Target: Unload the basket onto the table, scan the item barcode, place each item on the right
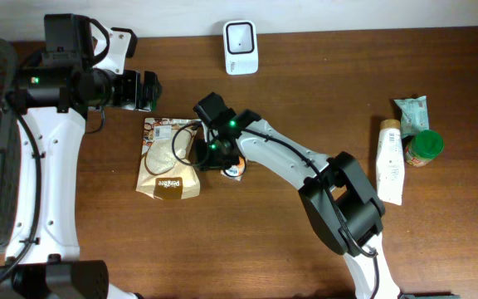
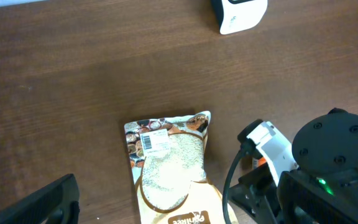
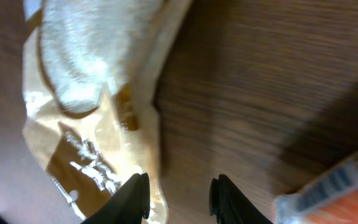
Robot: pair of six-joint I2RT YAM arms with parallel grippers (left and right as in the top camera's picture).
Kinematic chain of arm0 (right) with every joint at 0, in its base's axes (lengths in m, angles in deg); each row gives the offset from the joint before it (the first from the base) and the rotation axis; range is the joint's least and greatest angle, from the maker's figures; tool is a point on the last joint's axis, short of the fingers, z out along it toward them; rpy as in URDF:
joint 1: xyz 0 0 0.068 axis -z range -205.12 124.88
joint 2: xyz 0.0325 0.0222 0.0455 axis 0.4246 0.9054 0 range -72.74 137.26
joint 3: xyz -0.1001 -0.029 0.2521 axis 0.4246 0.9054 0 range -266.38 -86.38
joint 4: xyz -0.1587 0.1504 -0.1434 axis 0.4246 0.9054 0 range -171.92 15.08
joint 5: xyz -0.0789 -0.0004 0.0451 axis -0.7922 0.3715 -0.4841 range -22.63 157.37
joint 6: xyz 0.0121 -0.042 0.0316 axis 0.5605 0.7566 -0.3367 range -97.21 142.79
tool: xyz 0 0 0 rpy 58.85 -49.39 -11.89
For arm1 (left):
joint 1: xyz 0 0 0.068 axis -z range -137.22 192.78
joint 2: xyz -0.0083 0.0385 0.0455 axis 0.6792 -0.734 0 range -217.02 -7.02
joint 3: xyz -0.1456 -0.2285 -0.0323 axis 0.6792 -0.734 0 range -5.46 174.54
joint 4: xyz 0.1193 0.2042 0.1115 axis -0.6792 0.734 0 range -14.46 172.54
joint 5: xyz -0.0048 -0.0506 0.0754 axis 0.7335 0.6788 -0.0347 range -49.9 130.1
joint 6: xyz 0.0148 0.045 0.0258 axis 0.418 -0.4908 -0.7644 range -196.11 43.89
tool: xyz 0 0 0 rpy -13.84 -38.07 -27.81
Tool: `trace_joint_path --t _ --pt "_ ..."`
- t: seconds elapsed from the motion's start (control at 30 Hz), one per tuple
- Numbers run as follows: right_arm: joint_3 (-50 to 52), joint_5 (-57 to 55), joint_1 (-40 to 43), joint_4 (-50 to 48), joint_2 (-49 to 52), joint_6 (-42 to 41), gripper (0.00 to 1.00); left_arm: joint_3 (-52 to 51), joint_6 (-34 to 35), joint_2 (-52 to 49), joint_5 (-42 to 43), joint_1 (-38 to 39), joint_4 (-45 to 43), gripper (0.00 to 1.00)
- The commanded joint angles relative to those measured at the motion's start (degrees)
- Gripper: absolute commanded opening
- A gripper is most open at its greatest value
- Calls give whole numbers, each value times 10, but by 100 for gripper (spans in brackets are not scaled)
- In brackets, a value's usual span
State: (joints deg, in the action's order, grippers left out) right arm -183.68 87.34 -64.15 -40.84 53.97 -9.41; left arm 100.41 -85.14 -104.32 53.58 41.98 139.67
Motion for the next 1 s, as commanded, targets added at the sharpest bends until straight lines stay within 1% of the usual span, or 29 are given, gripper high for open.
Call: trace_joint_path --t 0.0,0.1,0.2,0.3,0.4,0.47,0.57,0.63,0.73,0.83,0.97 --pt "4 -49 4 23 2 -13 33 2 -9 -2 2 -4 0 99" --pt "4 -99 5 75 2 -10 33 2 -9 -2 2 -4 0 99" --pt "4 -108 9 103 2 16 33 2 -9 -2 2 -4 0 99" --pt "0 -96 20 111 -2 21 33 2 -9 -2 2 -4 0 99" --pt "-11 -71 30 117 -22 59 33 2 -9 -2 2 -4 0 99" --pt "-27 -63 41 132 -49 65 33 2 -9 -2 2 -4 0 99" --pt "-30 -55 72 139 -104 85 33 2 -9 -2 2 -4 0 99" --pt "-30 -50 94 158 -121 95 34 2 -9 -2 2 -4 0 99" --pt "-26 -45 128 199 -120 118 34 2 -9 -2 2 -4 0 99" --pt "11 -18 142 187 -118 138 33 2 -9 -2 2 -4 0 99" --pt "95 12 144 111 -118 138 33 2 -9 -2 2 -4 0 99"
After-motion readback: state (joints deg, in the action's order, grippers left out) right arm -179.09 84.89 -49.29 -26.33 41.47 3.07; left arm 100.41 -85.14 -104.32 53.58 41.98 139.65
